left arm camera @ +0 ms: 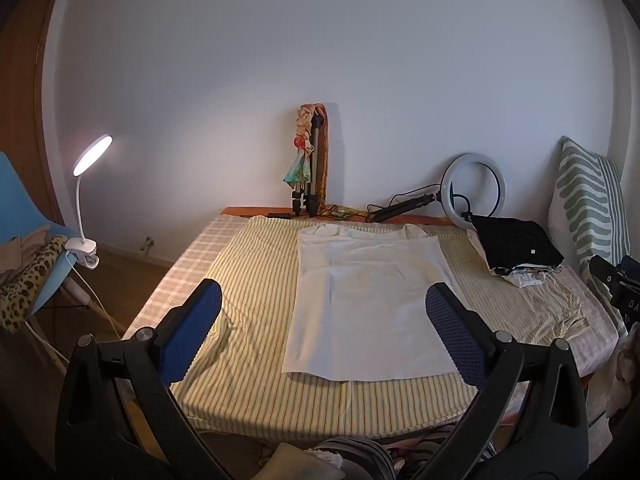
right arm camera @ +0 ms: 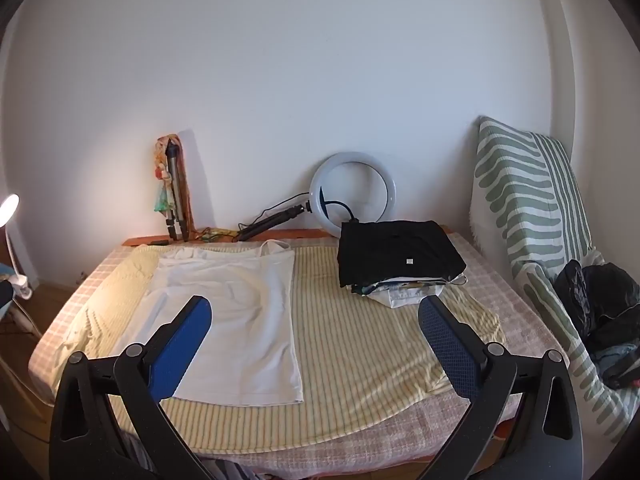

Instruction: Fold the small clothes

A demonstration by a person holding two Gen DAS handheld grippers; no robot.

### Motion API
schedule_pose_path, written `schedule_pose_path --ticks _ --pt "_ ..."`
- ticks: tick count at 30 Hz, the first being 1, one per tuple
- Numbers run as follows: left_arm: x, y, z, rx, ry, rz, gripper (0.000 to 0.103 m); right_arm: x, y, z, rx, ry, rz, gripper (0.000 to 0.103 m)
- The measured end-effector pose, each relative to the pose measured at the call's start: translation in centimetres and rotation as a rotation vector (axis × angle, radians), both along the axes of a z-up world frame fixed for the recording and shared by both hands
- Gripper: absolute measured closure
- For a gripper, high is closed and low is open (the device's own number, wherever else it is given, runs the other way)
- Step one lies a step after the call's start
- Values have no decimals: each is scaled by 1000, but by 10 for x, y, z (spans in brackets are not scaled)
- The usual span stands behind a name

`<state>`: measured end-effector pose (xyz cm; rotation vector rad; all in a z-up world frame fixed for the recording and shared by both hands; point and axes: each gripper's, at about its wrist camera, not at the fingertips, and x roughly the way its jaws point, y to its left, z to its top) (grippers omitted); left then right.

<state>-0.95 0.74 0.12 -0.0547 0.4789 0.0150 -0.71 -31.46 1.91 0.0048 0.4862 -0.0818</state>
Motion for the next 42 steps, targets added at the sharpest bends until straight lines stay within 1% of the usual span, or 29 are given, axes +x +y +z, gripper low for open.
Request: schedule_pose_path --ticks 8,12,13,16,27,35,42 --pt "0 -1 1 0 0 0 0 -2 -1 4 -3 -4 5 0" --pt "0 0 1 -1 0 0 0 -3 1 -1 -3 4 -2 0" --pt "-1 -1 1 -1 0 0 0 -1 0 4 -2 5 -1 0" --pt "-1 0 1 0 0 0 0 3 -2 4 -1 9 0 0" --pt "-2 0 1 -1 1 2 0 -3 2 -1 -16 3 -3 0" --pt "2 3 -5 1 14 6 0 -2 -1 -2 -20 6 1 0" --pt "12 5 -13 4 41 9 0 8 -1 -8 -35 16 3 0"
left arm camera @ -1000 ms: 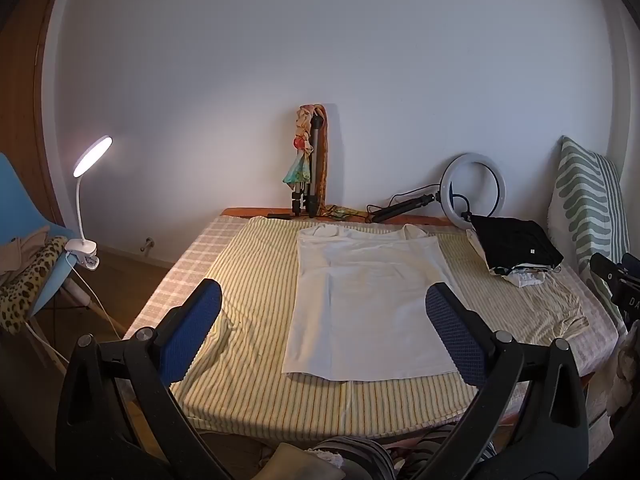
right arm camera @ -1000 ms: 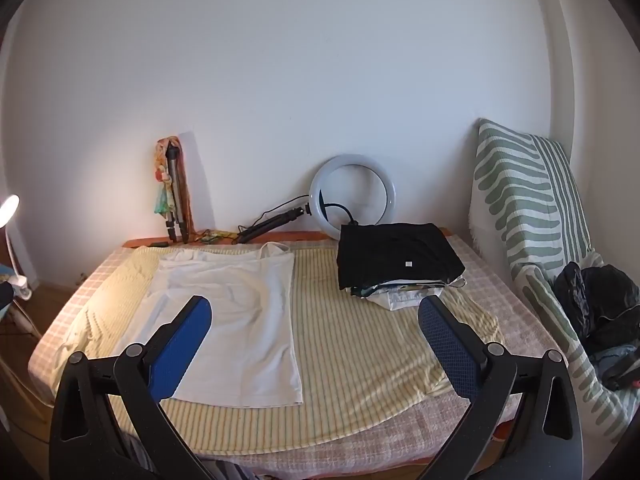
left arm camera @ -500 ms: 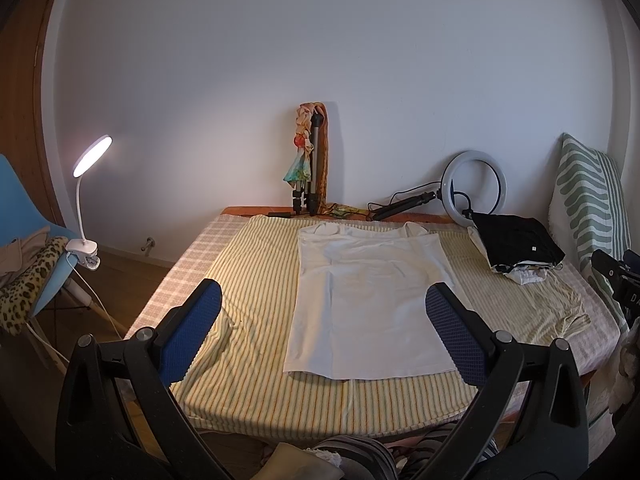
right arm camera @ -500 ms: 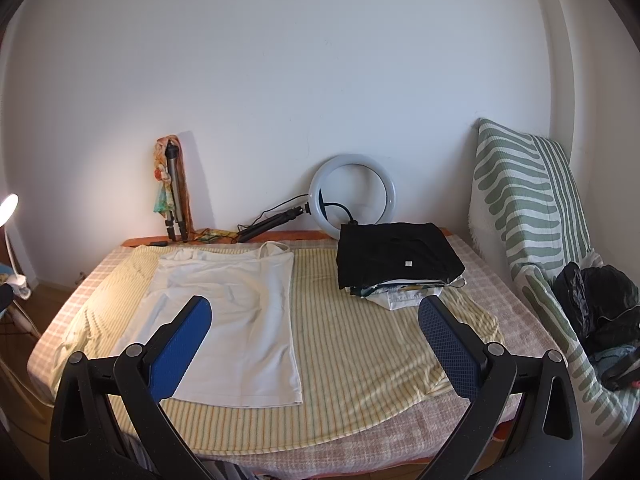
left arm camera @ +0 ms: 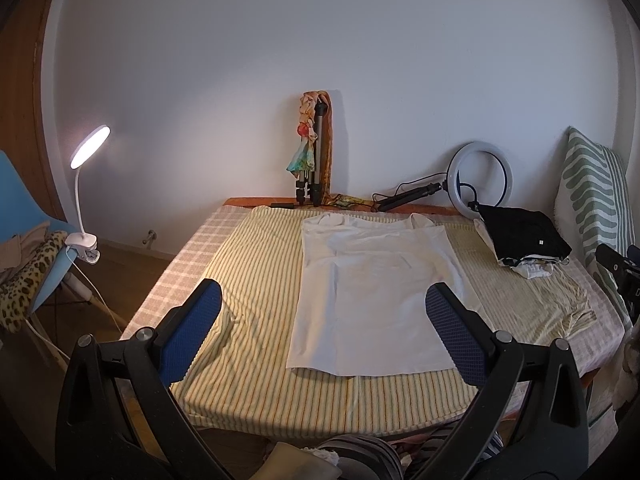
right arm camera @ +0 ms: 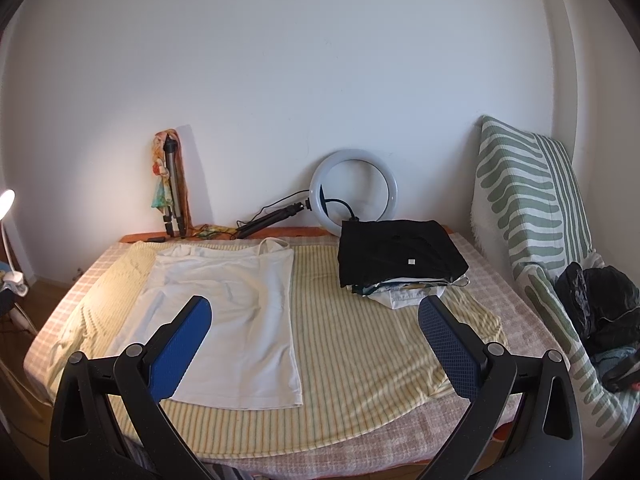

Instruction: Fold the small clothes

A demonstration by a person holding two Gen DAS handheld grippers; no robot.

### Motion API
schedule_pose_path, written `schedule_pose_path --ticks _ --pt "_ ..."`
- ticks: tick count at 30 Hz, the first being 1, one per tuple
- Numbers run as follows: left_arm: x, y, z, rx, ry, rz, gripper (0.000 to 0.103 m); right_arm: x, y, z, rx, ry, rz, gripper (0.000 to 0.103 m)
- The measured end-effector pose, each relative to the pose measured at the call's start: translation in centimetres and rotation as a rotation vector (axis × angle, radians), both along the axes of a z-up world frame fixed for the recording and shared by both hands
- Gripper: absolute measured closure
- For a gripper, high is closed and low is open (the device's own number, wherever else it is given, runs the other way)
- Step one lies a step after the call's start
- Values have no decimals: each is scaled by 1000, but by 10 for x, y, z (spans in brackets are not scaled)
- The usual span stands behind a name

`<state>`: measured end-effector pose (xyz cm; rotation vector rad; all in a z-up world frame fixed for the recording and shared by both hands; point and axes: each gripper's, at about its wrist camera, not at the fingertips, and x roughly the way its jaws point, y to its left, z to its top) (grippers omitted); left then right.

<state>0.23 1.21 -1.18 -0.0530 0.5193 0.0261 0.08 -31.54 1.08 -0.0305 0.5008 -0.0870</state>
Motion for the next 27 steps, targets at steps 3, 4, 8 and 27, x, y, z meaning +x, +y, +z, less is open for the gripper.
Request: schedule_pose_path --ticks 3,4,8,27 --pt "6 2 -6 -3 18 2 0 5 0 -5 -1 10 1 0" --pt "9 3 -9 -10 28 1 0 6 1 -7 -7 13 2 0" --pt "19 5 -20 -6 55 -4 0 17 2 -13 -32 23 3 0" --pt "87 33 -115 -145 284 -60 37 152 24 -29 -76 69 170 1"
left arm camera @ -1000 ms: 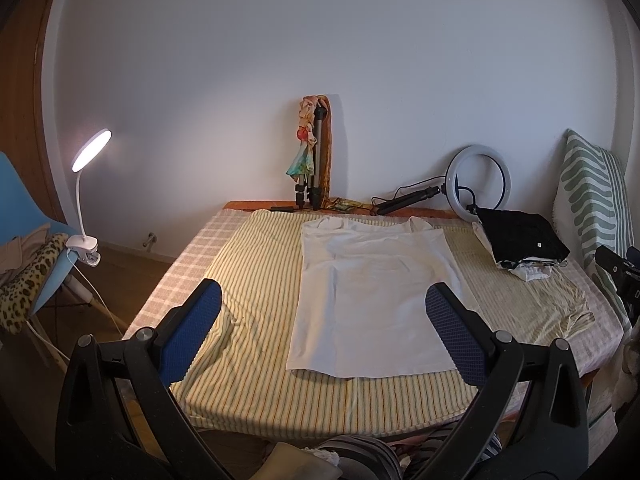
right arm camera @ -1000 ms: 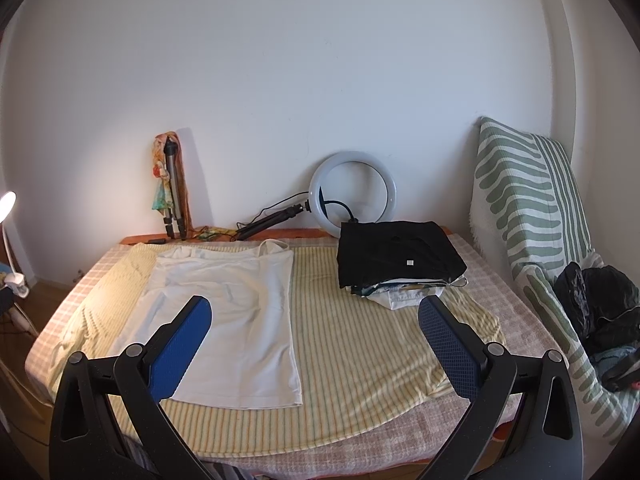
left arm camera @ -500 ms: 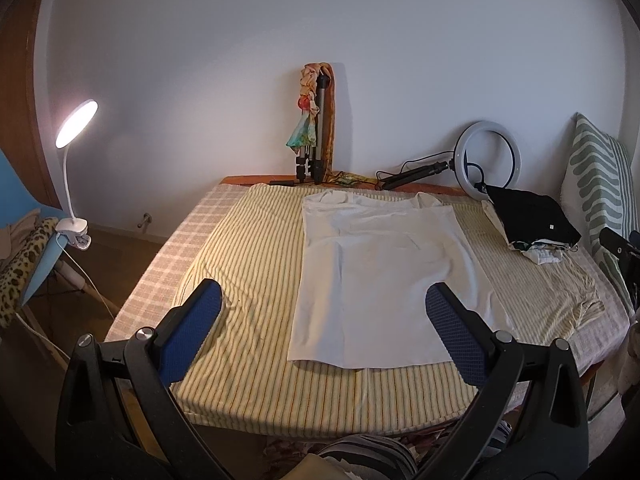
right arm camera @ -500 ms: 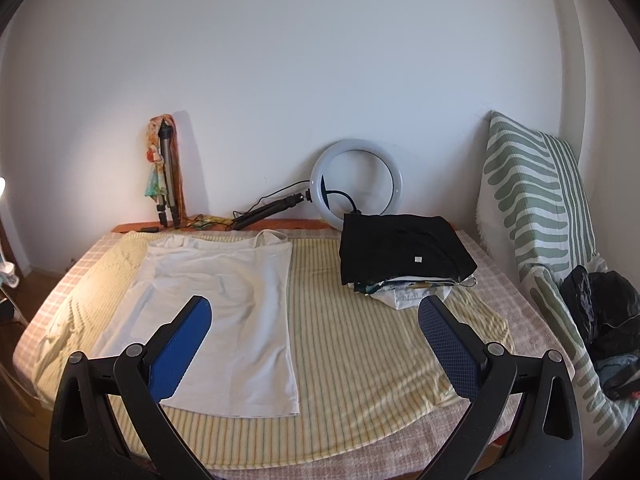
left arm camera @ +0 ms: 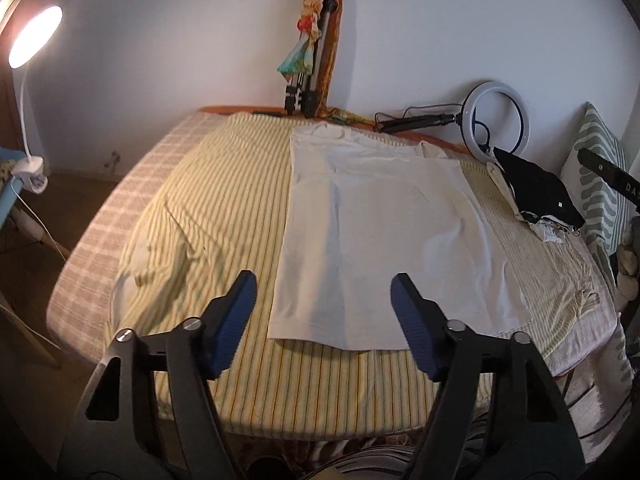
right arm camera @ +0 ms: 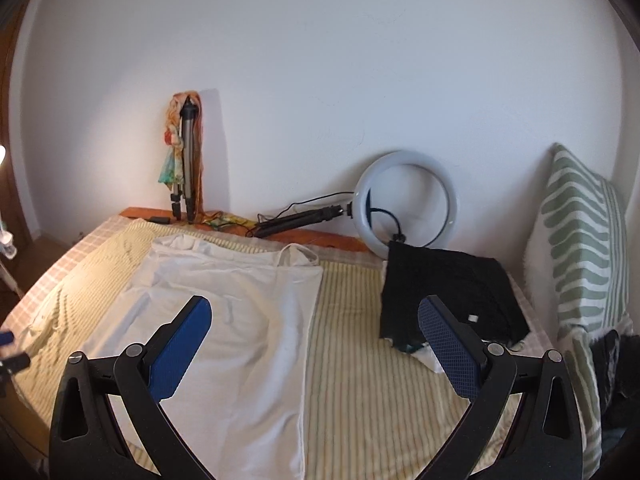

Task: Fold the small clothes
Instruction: 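Move both tools toward the white top's side edges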

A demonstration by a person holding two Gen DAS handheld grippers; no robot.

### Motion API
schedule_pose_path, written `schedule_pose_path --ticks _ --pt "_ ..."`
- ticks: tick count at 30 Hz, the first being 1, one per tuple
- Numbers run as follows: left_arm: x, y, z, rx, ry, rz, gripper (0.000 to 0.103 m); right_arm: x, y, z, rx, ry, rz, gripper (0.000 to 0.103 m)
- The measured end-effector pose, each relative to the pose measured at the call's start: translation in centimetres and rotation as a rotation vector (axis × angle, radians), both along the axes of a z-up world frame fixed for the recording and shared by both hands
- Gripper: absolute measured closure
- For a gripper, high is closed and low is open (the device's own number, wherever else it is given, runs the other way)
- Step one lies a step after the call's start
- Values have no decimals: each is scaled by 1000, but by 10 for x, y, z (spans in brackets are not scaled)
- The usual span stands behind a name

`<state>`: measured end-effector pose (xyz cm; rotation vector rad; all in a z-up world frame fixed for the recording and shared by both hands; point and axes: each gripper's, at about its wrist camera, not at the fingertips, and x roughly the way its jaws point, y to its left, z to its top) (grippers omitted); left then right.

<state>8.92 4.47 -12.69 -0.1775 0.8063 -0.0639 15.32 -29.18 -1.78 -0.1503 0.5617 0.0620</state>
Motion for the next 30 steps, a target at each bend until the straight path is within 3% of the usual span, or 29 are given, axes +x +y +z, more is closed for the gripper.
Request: schedule_pose_path --ticks 6,10,13,23,25,30 --pt "21 13 -42 -26 94 18 52 55 15 -22 31 81 72 11" --pt "30 16 -62 -21 125 17 53 85 34 -30 17 102 108 14" --pt "36 18 -74 -44 148 10 54 106 52 -37 64 166 152 15" --pt "41 22 -89 -76 159 -23 64 154 132 -46 127 304 328 26" --pt "42 24 -92 -93 160 -27 64 168 154 -53 145 357 361 39" --pt "42 26 -96 -128 143 -31 64 196 199 -72 167 434 417 40"
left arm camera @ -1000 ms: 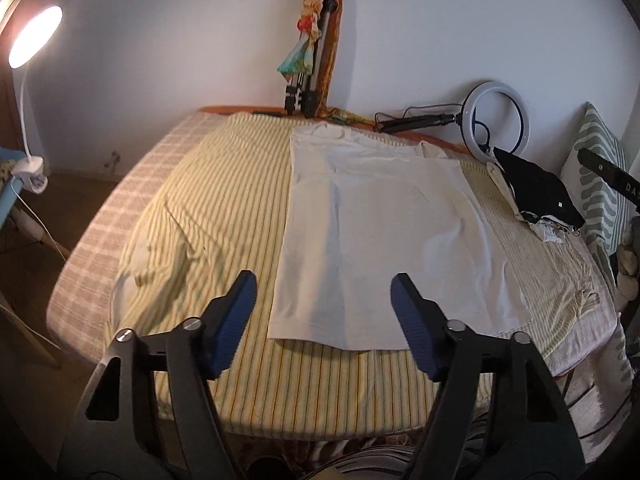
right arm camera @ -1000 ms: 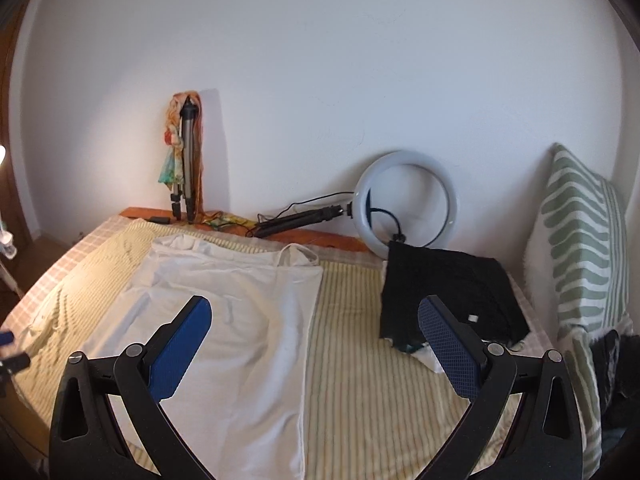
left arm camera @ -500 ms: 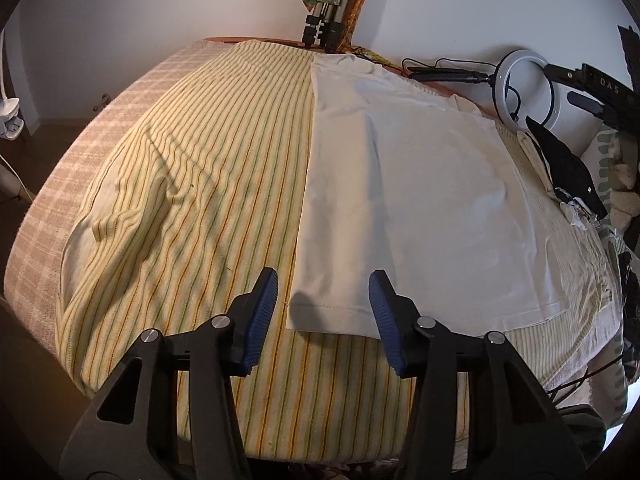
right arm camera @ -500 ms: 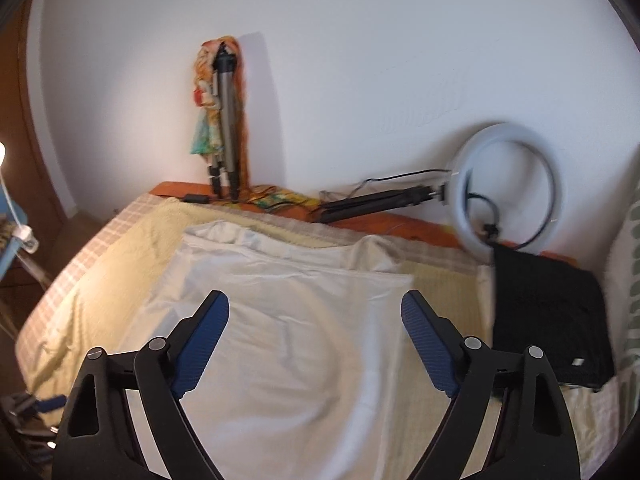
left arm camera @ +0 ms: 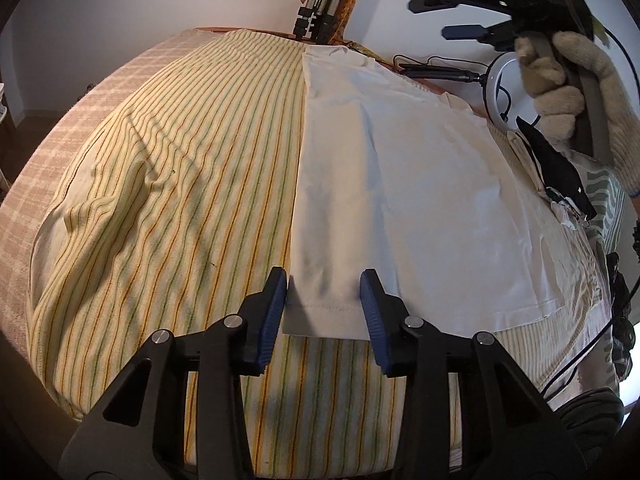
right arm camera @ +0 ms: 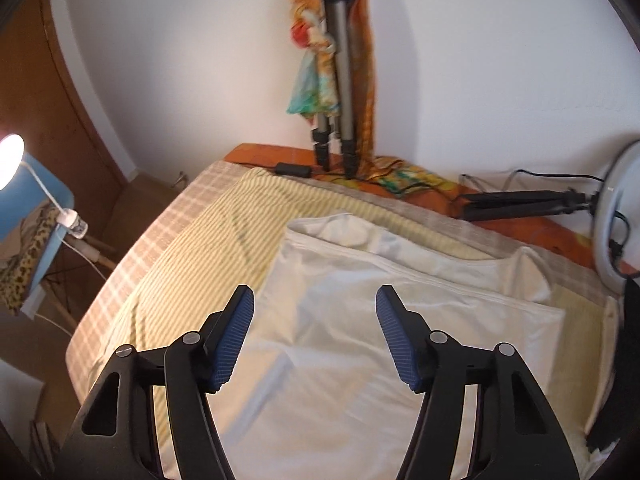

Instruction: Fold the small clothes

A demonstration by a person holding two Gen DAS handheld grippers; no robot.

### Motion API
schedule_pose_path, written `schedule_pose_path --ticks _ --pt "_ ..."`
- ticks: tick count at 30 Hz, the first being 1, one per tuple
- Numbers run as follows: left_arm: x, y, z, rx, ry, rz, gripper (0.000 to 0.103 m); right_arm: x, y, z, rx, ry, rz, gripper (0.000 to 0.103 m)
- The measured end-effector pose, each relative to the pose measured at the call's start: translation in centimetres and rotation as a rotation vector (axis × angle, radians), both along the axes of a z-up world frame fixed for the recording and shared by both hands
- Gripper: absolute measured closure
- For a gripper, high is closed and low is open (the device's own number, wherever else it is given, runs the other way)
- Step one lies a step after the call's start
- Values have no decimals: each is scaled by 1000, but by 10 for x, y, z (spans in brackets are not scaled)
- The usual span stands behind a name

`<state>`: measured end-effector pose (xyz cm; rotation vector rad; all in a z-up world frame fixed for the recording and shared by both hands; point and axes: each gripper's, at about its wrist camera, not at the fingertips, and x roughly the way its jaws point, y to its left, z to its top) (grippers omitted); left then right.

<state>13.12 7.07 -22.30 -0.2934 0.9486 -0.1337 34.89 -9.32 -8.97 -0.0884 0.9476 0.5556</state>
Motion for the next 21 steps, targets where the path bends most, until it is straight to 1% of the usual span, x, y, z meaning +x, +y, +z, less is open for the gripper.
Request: schedule_pose_path --ticks 2,3,4,5,6,7,8,10,12,15,17,19,20,21 --pt "1 3 -1 -25 0 -1 64 12 15 -12 0 43 13 40" --pt "2 4 -2 -37 -1 -3 65 20 25 -21 0 74 15 42" --pt "2 4 -3 -42 1 -4 68 27 34 -29 2 107 15 47" --pt "2 5 -4 -47 2 -4 72 31 38 -35 5 124 16 48" --pt "3 5 -5 -51 3 -7 74 38 47 -45 8 154 20 48" --pt "3 6 -6 -51 4 -9 78 42 53 -49 6 162 21 48" --pt "4 6 -7 -53 5 -14 85 47 61 -57 -2 171 21 48" --pt "5 7 -8 -51 4 -18 90 54 72 -65 -15 177 25 48" --pt "3 9 -7 -66 -10 -21 96 63 83 -73 -21 186 31 48" --pt "0 8 -3 -67 -37 -24 98 74 99 -84 -36 202 39 49" --pt "-2 7 0 -60 -56 -31 98 82 111 -94 -58 210 38 51" --pt "-4 5 3 -46 -71 -42 98 87 118 -101 -70 219 37 57" --pt "-5 4 5 -42 -78 -46 98 90 122 -105 -83 223 37 57" --pt "-6 4 6 -37 -84 -50 98 92 127 -110 -124 221 28 58"
